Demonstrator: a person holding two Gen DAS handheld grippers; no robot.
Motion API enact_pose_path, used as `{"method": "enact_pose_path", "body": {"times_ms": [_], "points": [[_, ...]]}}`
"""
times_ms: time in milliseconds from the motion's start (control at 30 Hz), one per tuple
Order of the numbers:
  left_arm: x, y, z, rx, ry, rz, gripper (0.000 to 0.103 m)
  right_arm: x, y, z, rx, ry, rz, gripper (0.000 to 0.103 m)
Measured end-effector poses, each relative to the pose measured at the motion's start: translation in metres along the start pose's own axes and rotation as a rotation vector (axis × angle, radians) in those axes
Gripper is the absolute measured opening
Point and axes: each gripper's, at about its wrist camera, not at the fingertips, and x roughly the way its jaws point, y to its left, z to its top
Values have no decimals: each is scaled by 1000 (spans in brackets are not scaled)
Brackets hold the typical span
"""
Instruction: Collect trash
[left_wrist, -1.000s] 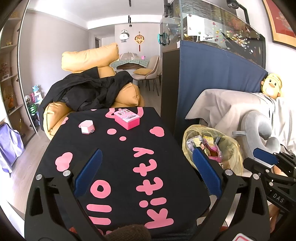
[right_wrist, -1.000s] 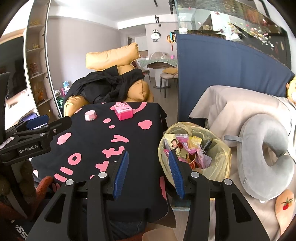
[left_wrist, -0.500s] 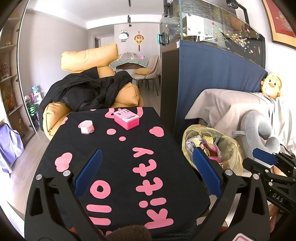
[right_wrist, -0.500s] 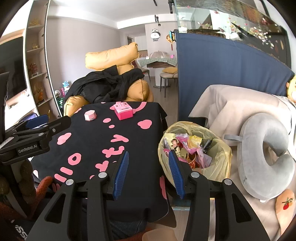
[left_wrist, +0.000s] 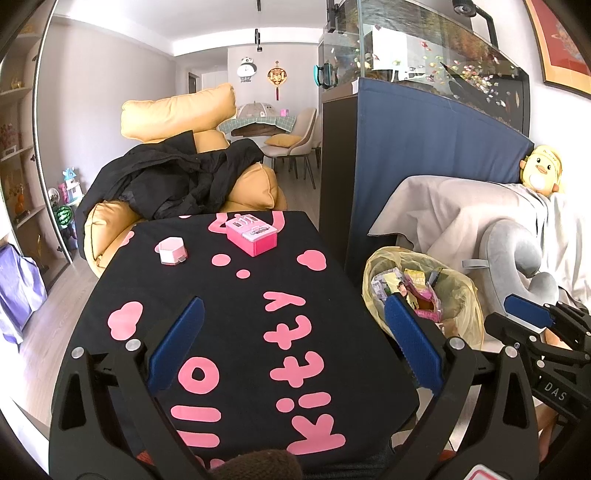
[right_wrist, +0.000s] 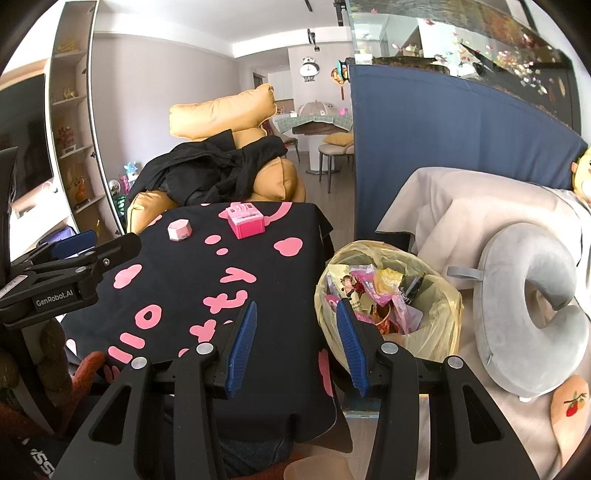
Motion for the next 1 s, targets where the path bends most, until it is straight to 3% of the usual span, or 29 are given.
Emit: {"method": "enact_pose_path", "body": {"times_ms": [767, 900, 1000], "points": [[7, 1, -7, -9, 31, -26, 94, 1, 0, -3, 3, 4, -5, 43], [26, 27, -2, -84, 109, -19, 94, 13, 1, -5, -4, 25, 2, 43], [50, 81, 0, -168, 153, 53, 94, 45, 17, 2, -59, 72, 37, 44]]}}
